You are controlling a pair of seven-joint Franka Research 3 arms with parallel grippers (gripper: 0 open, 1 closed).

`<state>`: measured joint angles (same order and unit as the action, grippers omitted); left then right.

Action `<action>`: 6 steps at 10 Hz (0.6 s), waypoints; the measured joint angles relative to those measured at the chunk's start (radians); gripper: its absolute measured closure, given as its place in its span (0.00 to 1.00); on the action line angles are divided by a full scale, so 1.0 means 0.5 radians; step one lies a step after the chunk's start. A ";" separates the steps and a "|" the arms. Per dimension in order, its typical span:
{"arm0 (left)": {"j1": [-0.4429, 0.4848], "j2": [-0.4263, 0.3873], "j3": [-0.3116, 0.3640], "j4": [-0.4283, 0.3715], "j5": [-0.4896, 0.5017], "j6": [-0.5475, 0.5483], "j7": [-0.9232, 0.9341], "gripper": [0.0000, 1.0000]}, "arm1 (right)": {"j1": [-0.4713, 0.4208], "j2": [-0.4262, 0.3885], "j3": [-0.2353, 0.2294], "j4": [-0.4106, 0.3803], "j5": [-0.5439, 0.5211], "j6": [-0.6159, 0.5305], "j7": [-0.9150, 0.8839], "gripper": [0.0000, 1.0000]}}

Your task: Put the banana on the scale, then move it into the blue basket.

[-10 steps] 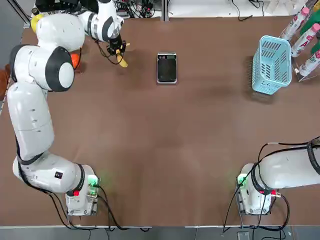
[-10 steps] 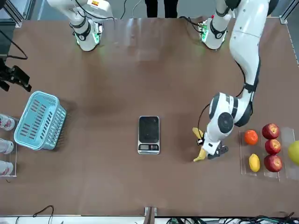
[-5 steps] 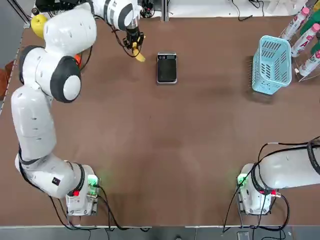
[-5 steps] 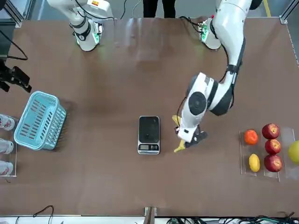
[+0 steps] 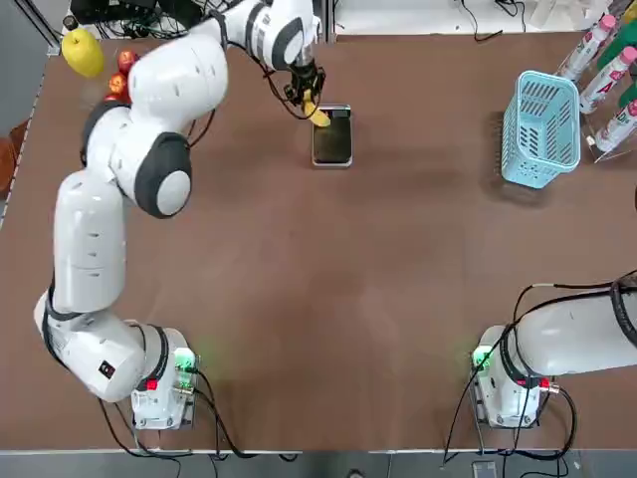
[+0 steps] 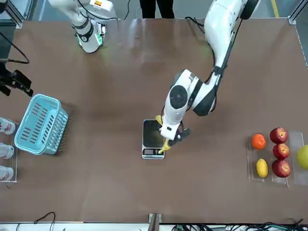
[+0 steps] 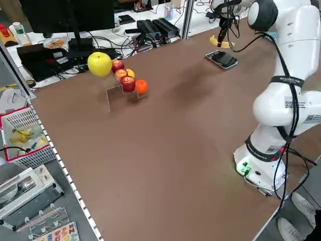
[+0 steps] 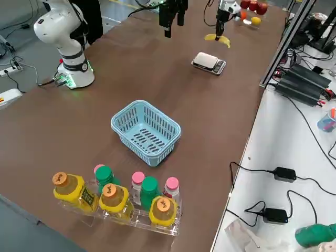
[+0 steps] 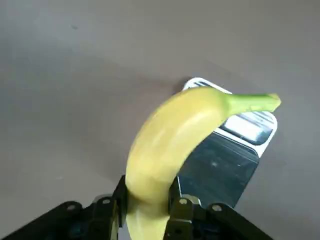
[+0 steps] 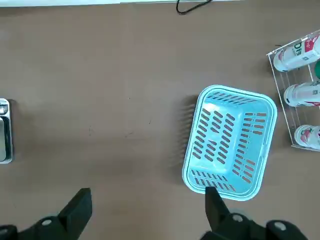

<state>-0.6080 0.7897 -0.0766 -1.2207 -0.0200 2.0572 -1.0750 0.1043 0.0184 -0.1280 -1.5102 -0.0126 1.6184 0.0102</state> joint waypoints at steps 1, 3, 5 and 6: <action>-0.037 0.087 -0.002 0.062 -0.042 0.077 -0.047 0.64 | 0.000 0.004 0.000 0.000 0.000 0.002 0.000 0.00; -0.070 0.177 -0.002 0.102 -0.101 0.135 -0.110 0.63 | 0.000 0.009 0.000 0.000 0.000 0.004 0.000 0.00; -0.077 0.219 -0.002 0.107 -0.127 0.138 -0.158 0.63 | 0.000 0.009 0.000 0.000 0.000 0.005 -0.003 0.00; -0.077 0.227 -0.002 0.108 -0.153 0.139 -0.175 0.62 | 0.000 0.009 0.000 0.000 0.000 0.006 -0.010 0.00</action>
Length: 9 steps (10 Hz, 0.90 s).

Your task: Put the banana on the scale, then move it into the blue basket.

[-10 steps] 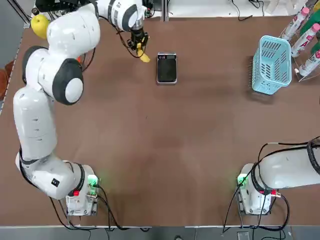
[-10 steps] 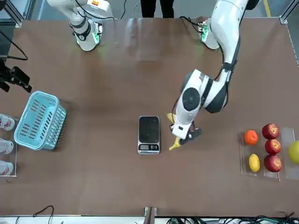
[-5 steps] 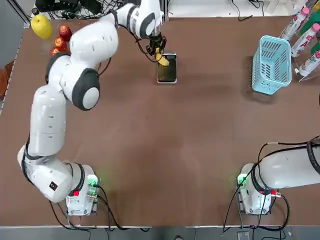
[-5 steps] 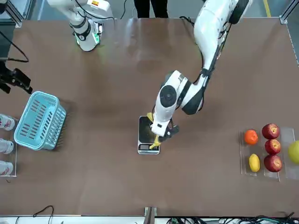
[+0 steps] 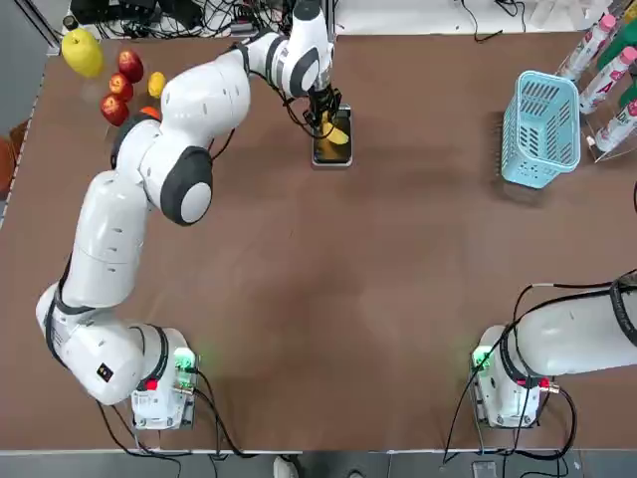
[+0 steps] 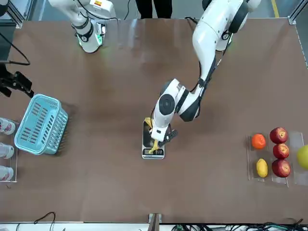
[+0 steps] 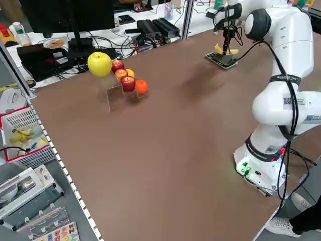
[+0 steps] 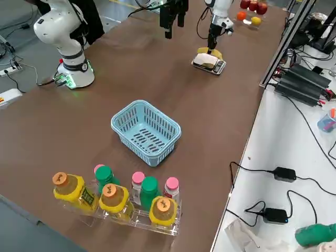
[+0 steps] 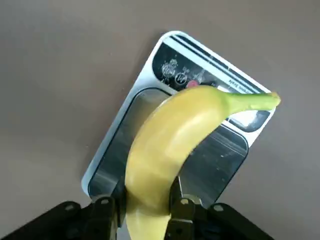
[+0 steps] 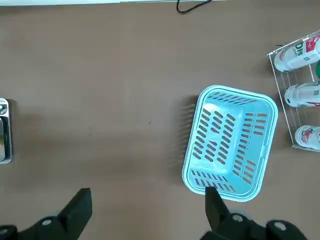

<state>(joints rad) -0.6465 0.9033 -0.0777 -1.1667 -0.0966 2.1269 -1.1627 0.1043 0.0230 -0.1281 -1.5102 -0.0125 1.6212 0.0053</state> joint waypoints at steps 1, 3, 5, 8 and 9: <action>-0.002 0.005 0.000 0.000 -0.010 0.000 -0.023 0.61 | 0.000 0.000 0.000 0.000 0.000 0.000 -0.005 0.00; -0.024 0.024 0.000 0.000 -0.011 -0.001 -0.064 0.58 | -0.002 0.000 -0.001 0.000 0.000 0.001 -0.009 0.00; -0.063 0.068 0.000 -0.001 -0.011 -0.001 -0.093 0.56 | -0.004 0.000 -0.001 0.000 0.000 0.001 -0.011 0.00; -0.072 0.076 0.008 0.017 -0.011 -0.001 -0.103 0.25 | -0.004 0.000 -0.001 0.000 0.000 0.001 -0.013 0.00; -0.069 0.074 0.012 0.028 -0.011 -0.001 -0.103 0.16 | -0.004 0.000 -0.001 0.000 0.000 0.001 -0.013 0.00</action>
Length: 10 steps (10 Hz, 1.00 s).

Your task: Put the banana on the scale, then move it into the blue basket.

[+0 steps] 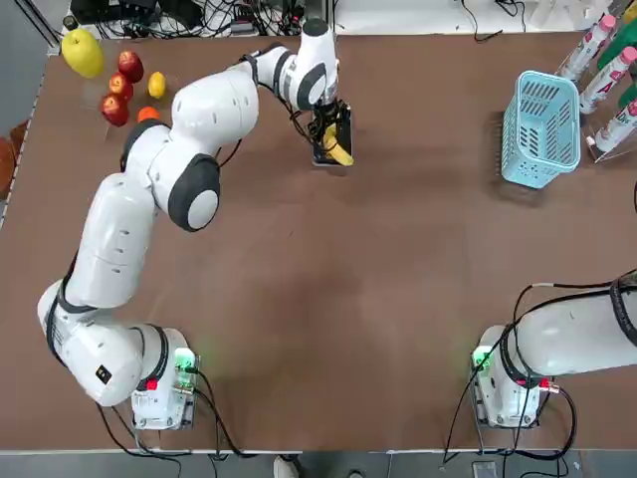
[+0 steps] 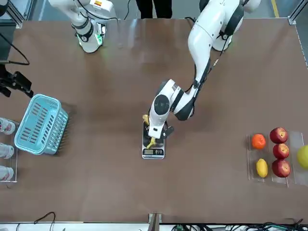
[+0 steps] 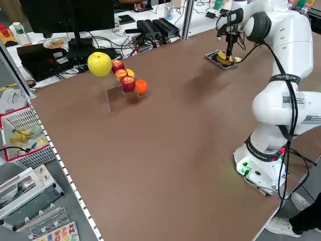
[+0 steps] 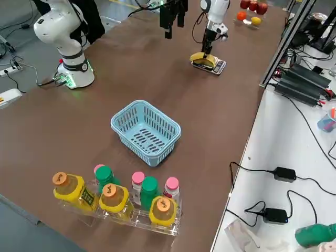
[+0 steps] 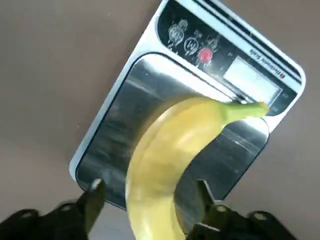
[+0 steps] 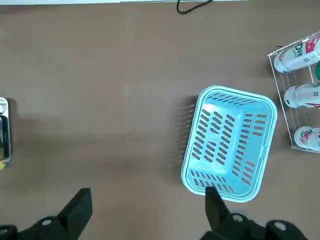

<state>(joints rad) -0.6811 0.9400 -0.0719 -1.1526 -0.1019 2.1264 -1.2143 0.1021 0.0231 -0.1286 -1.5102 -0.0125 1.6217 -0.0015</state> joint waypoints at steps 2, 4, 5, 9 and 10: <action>0.016 -0.054 0.008 0.030 0.000 -0.083 0.000 0.07 | 0.000 0.001 0.001 -0.001 0.000 0.000 -0.003 0.00; 0.125 -0.207 0.025 0.064 0.000 -0.233 -0.001 0.01 | 0.008 0.033 0.010 -0.005 0.009 0.014 -0.195 0.00; 0.218 -0.328 0.025 0.076 0.000 -0.340 0.019 0.01 | 0.023 0.084 0.016 -0.003 0.019 0.063 -0.371 0.00; 0.729 -0.787 0.040 0.082 0.001 -1.097 0.606 0.00 | 0.365 0.506 0.059 0.272 0.026 0.211 -0.271 0.00; 0.866 -0.850 0.037 0.078 0.001 -1.196 0.750 0.00 | 0.496 0.629 0.066 0.384 0.026 0.213 -0.041 0.00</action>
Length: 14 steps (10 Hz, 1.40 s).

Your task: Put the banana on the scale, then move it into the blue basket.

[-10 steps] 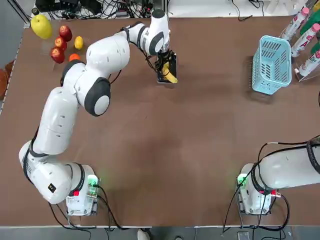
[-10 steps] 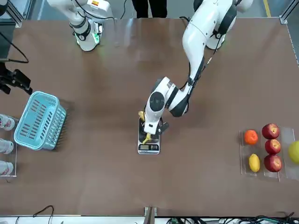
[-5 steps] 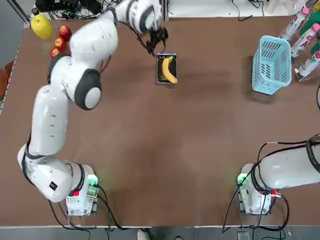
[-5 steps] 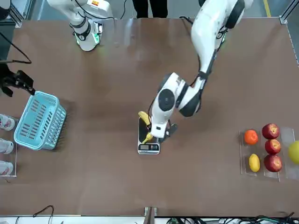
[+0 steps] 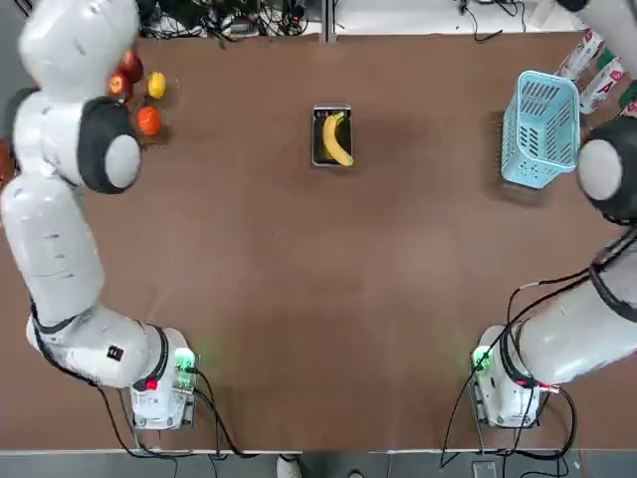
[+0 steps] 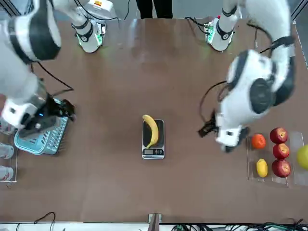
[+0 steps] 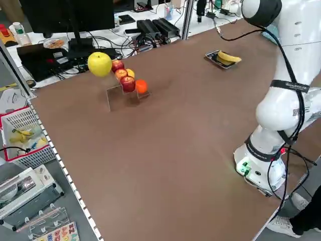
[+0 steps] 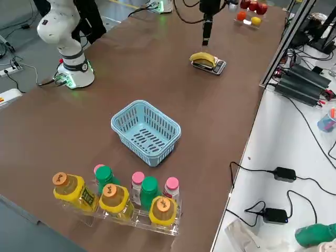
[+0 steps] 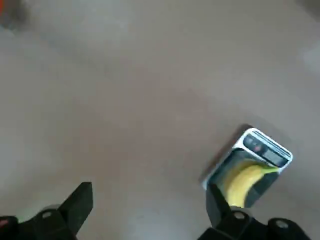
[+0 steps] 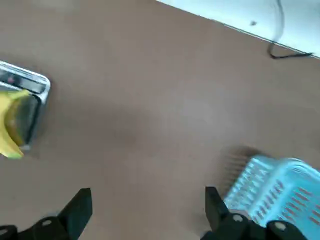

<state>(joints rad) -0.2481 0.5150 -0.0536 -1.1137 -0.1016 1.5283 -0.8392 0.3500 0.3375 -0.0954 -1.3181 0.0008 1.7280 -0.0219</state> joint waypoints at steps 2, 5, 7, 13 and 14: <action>0.194 -0.084 -0.004 -0.028 0.002 -0.153 0.373 0.00 | 0.291 0.253 0.012 0.204 0.042 0.059 0.497 0.00; 0.478 -0.208 -0.006 -0.062 0.011 -0.300 0.892 0.00 | 0.619 0.589 0.037 0.272 0.122 0.437 0.846 0.00; 0.631 -0.422 -0.008 -0.140 0.028 -0.323 1.252 0.00 | 0.721 0.803 0.130 0.238 -0.067 0.772 0.846 0.00; 0.547 -0.904 -0.043 -0.649 0.195 -0.075 1.479 0.00 | 0.840 1.009 0.158 0.074 -0.268 1.148 0.846 0.00; 0.545 -0.906 -0.002 -0.653 0.195 -0.065 1.551 0.00 | 0.846 1.038 0.160 0.070 -0.278 1.148 0.846 0.00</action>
<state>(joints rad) 0.0245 0.0619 -0.0547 -1.4405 -0.0042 1.4958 -0.0639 0.7732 0.8565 -0.0152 -1.2830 -0.1383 2.3021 0.4012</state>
